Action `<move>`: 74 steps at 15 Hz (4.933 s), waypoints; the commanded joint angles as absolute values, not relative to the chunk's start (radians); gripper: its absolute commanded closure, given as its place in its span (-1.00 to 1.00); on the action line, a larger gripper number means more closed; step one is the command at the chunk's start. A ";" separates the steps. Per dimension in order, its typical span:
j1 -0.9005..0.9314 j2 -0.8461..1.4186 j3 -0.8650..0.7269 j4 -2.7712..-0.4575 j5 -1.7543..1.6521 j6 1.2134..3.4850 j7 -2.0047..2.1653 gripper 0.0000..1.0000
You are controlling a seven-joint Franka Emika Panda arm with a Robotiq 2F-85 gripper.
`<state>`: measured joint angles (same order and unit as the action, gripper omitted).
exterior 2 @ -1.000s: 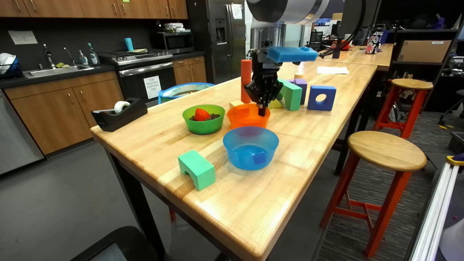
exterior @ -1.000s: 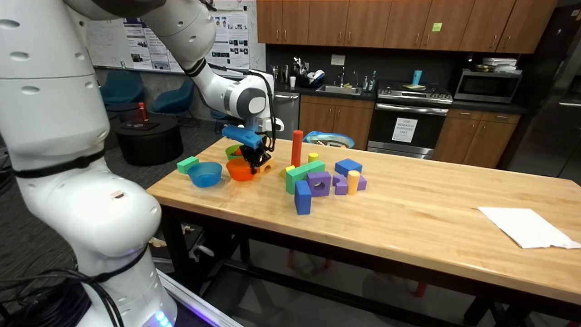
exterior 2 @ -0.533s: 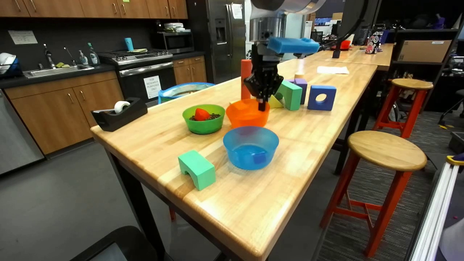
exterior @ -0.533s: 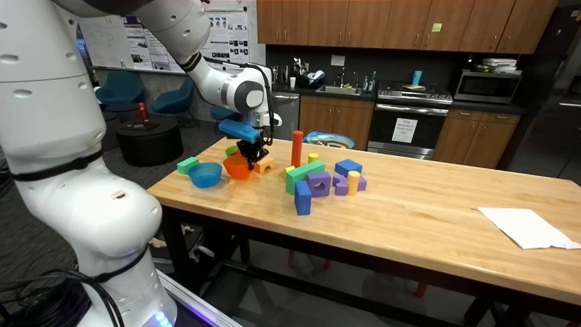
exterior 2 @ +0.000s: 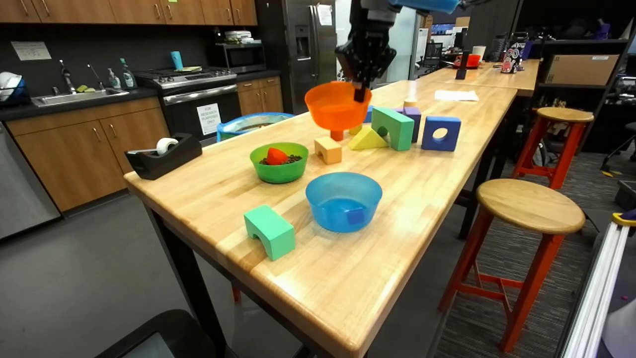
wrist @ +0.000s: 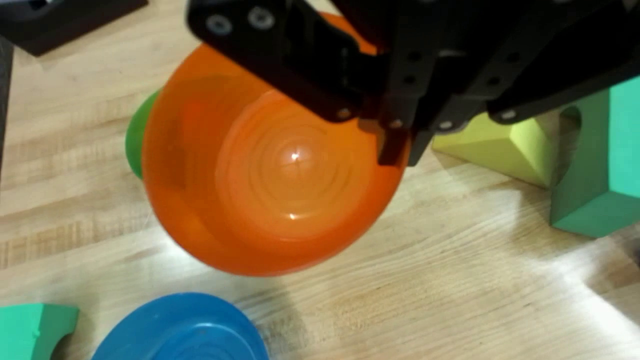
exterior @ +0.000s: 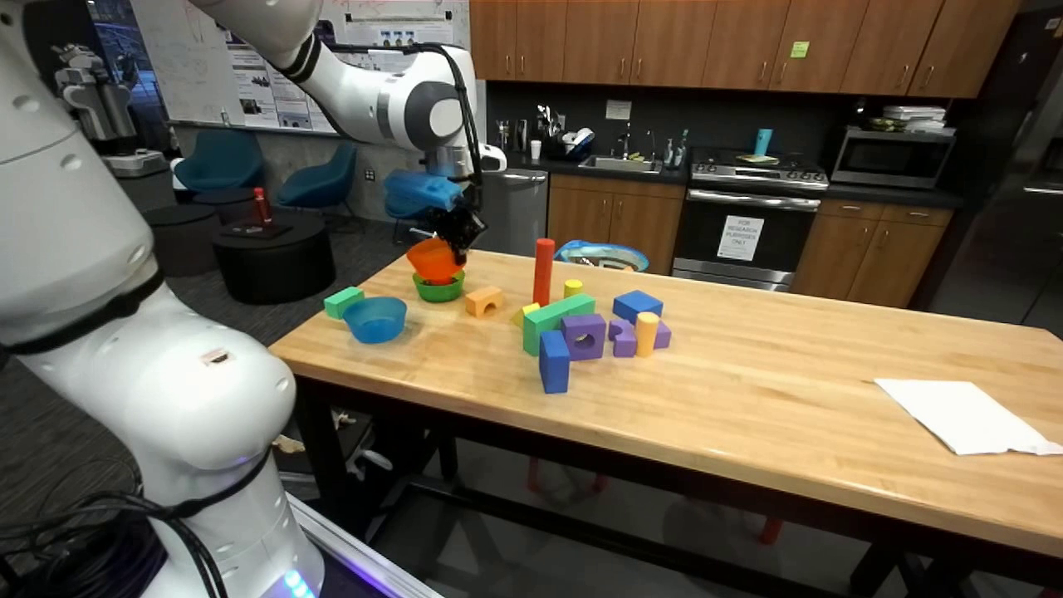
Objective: Move the orange bowl to the right
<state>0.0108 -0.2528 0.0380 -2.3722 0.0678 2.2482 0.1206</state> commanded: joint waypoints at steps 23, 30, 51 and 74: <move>-0.330 -0.385 -0.169 -2.377 0.139 2.211 0.751 0.98; -0.386 -0.338 -0.267 -2.396 0.216 2.261 0.744 0.98; -0.380 0.007 -0.341 -2.174 0.444 2.273 0.733 0.98; -0.415 0.309 -0.353 -2.015 0.607 2.213 0.625 0.19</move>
<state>-0.4102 0.2910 -0.3592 -2.0407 0.5875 2.2413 0.6482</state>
